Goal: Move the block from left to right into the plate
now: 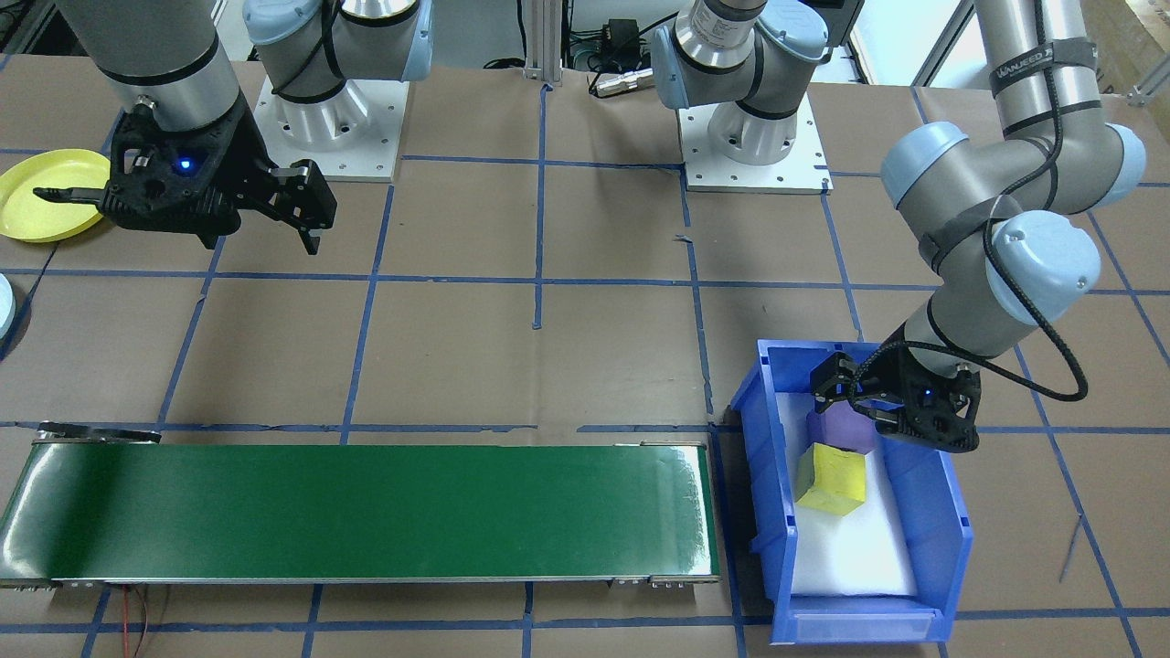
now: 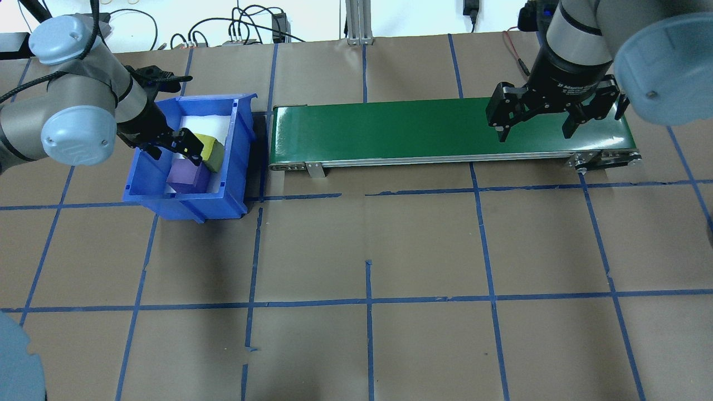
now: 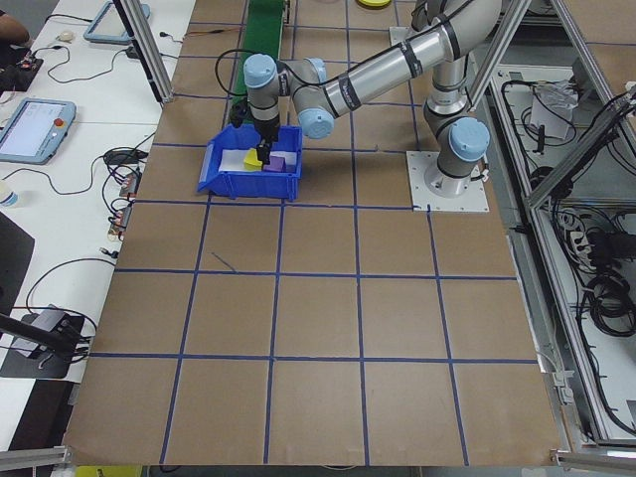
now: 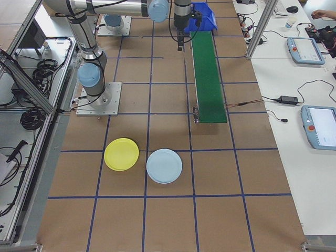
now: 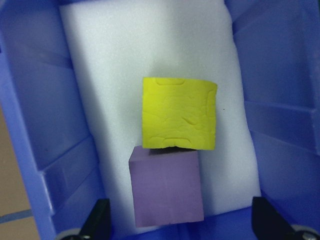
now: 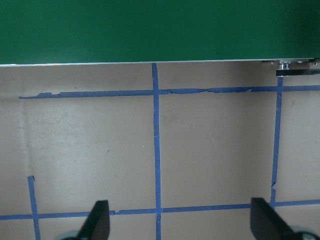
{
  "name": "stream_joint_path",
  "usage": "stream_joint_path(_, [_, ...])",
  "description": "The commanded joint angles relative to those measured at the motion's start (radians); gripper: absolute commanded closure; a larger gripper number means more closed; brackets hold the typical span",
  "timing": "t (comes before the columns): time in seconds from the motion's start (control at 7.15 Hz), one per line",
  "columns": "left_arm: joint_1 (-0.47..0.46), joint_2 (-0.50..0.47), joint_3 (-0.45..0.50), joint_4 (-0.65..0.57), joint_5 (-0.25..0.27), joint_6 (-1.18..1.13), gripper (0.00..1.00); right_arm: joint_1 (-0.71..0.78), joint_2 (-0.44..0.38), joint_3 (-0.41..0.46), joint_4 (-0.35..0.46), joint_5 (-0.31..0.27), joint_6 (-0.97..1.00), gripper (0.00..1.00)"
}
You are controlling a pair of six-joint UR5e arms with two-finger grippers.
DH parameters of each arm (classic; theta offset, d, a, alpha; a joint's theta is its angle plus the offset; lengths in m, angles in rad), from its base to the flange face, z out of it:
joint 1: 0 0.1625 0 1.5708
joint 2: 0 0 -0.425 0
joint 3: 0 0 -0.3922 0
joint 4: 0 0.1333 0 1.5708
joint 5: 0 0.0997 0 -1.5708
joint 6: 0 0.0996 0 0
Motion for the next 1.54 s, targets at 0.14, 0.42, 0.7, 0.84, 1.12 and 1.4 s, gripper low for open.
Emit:
stream_joint_path(0.14, [0.0,-0.008,-0.051,0.004,0.008,0.047,0.0,0.0,0.0,0.0,-0.002,0.0,0.0,0.0])
stream_joint_path(0.42, [0.0,-0.008,-0.067,0.024,0.008,0.047,0.0,0.0,0.0,0.0,0.0,0.0,0.0,0.0])
stream_joint_path(0.7, [0.001,-0.009,-0.052,0.025,0.01,0.048,0.0,0.0,0.0,0.0,0.0,-0.002,0.0,0.0])
stream_joint_path(0.84, [0.001,-0.017,-0.041,0.034,0.011,0.048,0.0,0.0,0.0,0.0,0.002,-0.002,0.0,0.0])
stream_joint_path(1.12, [0.001,-0.028,-0.042,0.042,0.01,0.045,0.0,0.0,0.0,0.0,0.0,-0.002,0.0,0.0])
stream_joint_path(1.4, [0.001,-0.046,-0.061,0.064,0.005,0.041,0.0,0.0,0.0,0.0,0.0,-0.002,0.0,0.0])
